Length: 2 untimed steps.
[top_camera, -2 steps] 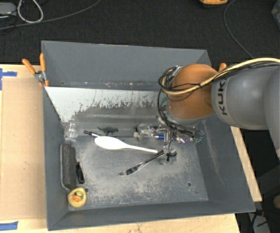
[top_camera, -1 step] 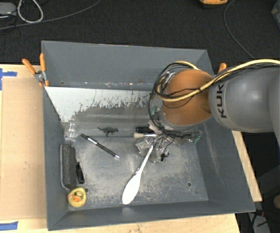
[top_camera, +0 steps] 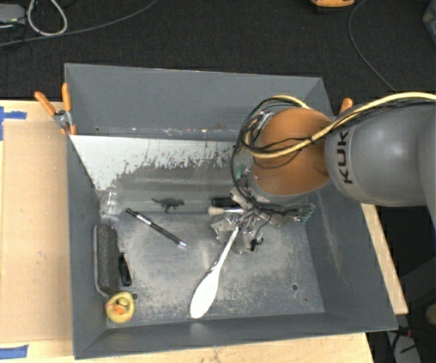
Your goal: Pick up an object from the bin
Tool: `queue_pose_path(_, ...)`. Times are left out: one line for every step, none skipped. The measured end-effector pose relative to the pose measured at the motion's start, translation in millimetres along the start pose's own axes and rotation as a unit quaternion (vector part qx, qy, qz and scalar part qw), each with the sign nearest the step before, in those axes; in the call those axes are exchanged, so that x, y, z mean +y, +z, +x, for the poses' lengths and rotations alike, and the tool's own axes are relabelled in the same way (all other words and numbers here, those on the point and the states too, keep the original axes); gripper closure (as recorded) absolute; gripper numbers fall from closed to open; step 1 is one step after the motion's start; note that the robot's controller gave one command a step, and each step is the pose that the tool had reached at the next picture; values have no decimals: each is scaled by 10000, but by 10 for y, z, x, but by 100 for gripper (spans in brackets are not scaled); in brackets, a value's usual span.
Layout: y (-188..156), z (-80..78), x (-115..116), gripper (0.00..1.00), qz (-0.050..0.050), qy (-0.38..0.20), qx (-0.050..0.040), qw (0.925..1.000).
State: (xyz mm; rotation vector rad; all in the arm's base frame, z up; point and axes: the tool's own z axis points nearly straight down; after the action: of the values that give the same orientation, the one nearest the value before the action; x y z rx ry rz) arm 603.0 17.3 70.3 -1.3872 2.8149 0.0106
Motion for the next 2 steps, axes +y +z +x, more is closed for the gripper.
queue_pose_path(-208,1,18,100,-17,6,12,10000)
queue_pose_path(-425,-5,26,100,-21,18,10,10000)
